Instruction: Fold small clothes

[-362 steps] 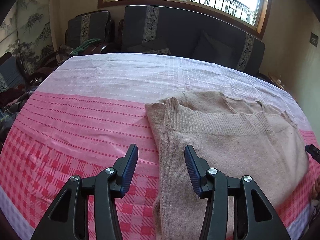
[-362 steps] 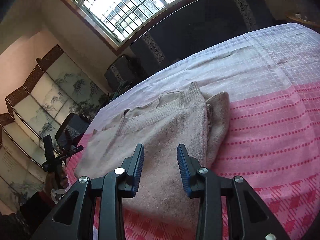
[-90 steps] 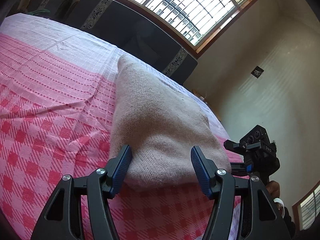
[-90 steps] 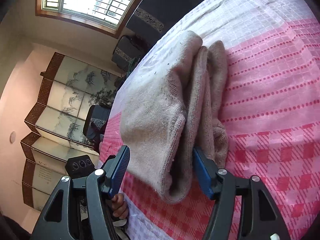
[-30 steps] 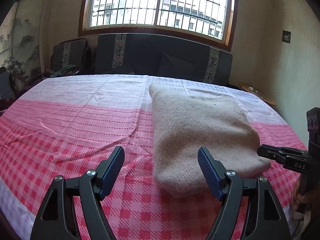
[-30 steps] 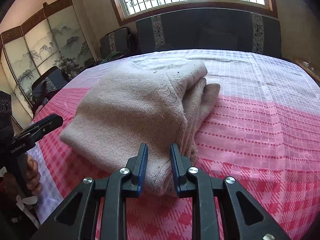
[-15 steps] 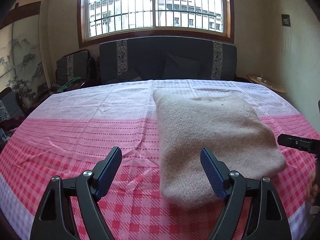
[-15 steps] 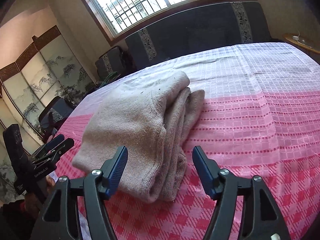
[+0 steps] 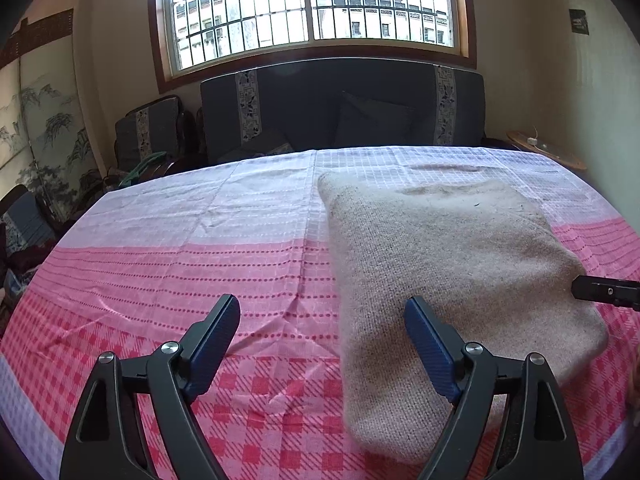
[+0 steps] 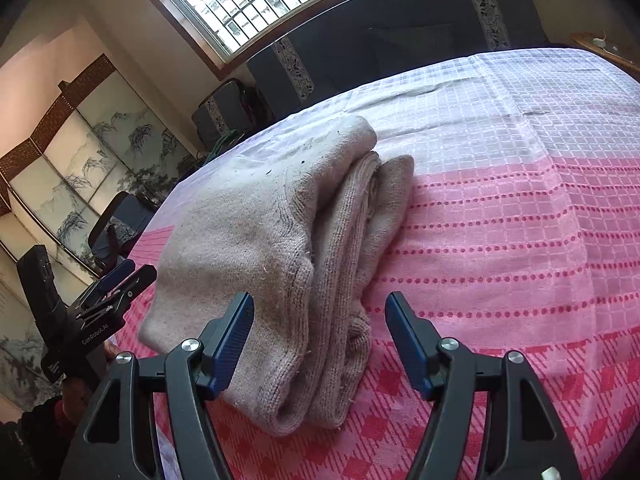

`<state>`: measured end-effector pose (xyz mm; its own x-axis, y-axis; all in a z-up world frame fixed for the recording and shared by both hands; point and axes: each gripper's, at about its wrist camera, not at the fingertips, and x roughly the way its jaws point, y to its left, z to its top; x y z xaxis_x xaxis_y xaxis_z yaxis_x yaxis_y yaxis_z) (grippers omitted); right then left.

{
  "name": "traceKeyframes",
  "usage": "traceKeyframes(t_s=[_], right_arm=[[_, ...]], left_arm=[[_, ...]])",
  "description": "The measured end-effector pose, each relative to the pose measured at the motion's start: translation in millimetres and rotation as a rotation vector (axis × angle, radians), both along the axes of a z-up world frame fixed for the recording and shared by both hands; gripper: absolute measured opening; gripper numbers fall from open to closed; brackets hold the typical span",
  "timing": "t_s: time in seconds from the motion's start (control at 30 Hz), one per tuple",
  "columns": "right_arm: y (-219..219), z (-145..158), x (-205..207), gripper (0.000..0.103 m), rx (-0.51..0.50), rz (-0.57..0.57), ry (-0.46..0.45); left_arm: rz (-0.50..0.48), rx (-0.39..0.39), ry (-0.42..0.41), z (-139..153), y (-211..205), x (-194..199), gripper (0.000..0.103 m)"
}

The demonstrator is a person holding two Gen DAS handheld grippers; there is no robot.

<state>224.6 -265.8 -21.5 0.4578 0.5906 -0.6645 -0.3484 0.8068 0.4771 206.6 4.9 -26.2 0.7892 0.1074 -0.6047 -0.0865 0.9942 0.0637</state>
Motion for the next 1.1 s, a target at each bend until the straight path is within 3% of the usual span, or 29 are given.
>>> traceKeyframes(t_s=[0.43,0.53,0.77,0.9,1.1], right_arm=[[7.6,-10.7,15.5,0.066,0.011,0.04,0.043],[6.6,-12.4,18.3,0.066,0.027,0.046,0.054],[-1.9,-19.3,28.5,0.066,0.103,0.055,0.094],[-6.8,-23.2,33.2,0.066,0.156,0.054,0.118],[-2.7,-25.0,40.0,0.068,0.203,0.092,0.144]], left_arm=[[-0.069,-0.08,0.019,2.8,11.7,31.1,0.09],[-0.136,-0.179,0.058,-0.3,20.6,39.9,0.09],[-0.28,-0.561,0.211,-23.8,58.7,71.2,0.09],[-0.318,-0.737,0.275,-37.5,73.7,81.9,0.09],[-0.437,-0.86,0.326,-42.0,67.8,100.0,0.09]])
